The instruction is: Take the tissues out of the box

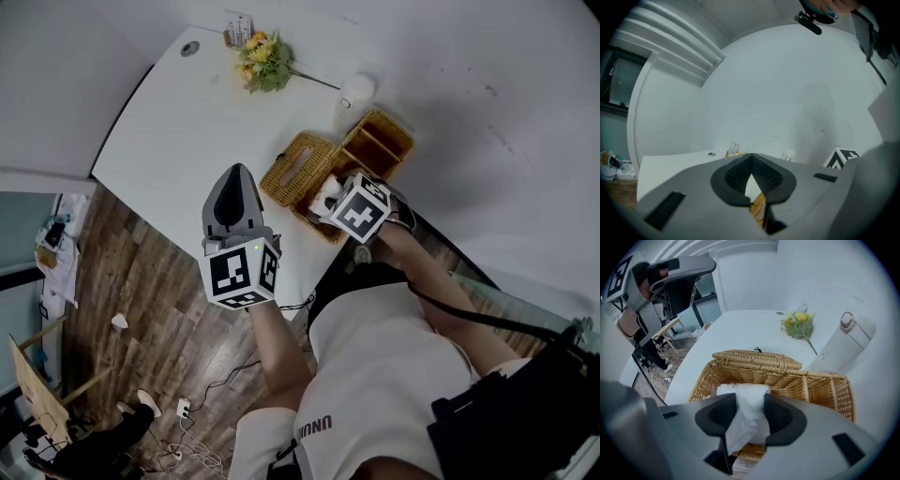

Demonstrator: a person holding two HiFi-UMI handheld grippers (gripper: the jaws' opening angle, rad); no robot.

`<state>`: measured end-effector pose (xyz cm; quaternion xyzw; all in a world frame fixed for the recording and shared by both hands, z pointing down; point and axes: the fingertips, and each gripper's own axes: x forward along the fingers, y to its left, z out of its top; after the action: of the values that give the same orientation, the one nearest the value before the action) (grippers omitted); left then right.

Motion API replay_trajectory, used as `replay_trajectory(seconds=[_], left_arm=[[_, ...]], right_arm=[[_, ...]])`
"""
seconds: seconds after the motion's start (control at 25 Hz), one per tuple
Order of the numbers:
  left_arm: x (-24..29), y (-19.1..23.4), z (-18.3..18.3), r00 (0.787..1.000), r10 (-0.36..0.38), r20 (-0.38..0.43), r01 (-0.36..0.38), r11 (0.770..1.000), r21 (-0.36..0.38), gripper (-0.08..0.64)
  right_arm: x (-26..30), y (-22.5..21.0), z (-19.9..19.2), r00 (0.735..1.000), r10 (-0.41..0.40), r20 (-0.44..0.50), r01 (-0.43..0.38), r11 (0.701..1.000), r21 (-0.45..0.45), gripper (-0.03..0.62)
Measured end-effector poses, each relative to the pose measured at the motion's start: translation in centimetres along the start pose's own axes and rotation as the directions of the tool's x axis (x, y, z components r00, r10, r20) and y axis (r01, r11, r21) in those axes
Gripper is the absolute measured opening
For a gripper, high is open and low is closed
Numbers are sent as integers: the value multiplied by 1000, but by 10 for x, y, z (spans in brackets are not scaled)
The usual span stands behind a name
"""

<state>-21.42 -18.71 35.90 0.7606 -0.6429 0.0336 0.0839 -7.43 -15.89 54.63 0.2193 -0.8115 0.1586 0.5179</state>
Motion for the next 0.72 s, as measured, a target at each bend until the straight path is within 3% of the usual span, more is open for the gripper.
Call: replay_trajectory(seconds=[0.72], left_arm=[[-10, -1, 0, 1000, 30, 9, -30, 1000, -2, 12]], right_arm=[[-17, 0, 5, 999, -10, 44, 10, 1000, 5, 196]])
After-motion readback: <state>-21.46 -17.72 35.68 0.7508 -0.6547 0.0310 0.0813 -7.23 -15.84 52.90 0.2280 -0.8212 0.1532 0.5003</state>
